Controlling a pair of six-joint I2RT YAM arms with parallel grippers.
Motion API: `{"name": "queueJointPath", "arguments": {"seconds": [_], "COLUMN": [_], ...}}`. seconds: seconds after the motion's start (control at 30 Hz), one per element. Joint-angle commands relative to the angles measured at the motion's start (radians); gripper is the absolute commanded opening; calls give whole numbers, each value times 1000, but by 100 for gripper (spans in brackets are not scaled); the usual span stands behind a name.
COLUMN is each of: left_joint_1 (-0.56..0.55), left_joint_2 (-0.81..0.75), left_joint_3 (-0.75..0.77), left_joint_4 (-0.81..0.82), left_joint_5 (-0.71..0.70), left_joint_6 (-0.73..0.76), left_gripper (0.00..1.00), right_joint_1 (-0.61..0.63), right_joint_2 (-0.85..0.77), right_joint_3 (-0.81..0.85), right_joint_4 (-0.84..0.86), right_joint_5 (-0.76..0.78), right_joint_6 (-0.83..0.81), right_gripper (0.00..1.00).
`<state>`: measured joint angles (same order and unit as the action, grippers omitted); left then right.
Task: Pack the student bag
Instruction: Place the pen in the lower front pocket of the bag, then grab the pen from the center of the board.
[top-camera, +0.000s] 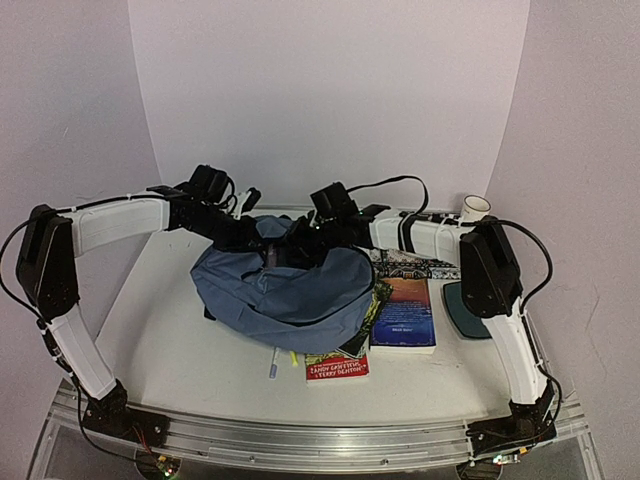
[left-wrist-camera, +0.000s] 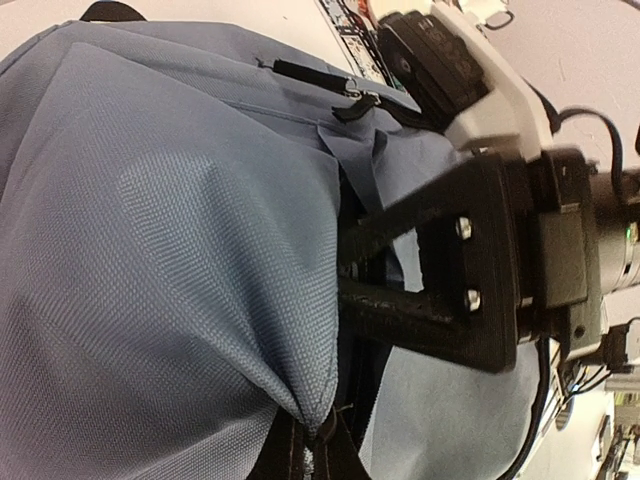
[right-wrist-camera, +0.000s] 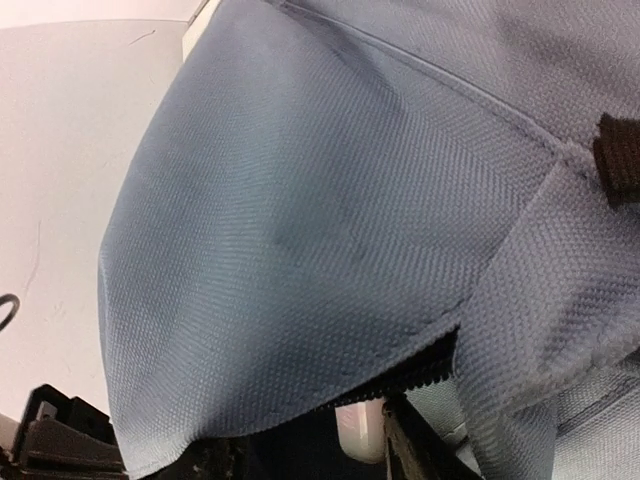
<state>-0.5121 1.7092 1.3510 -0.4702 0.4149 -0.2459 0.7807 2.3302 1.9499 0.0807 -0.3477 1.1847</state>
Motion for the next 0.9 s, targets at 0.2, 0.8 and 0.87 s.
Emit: {"name": "queueJointPath", "arguments": {"seconds": [0.2,0.8,0.87], "left_joint_1": [-5,25,33], "left_joint_2": [31,77,76], "left_joint_3": [82,115,114], "left_joint_4": [53,44,41], "left_joint_5": [-114,-209,-219], "left_joint_6": [-86,-162,-171], "left_gripper": [0,0,0], "right_joint_1": [6,235,285], "right_joint_2": [-198,-441,-427], "right_joint_3": [-148,-328,-325], "right_joint_4": [-35,-402,-431], "right_joint_5": [-29,183,195], "right_joint_6": [-228,-573,-588], "right_gripper": [63,72,67]}}
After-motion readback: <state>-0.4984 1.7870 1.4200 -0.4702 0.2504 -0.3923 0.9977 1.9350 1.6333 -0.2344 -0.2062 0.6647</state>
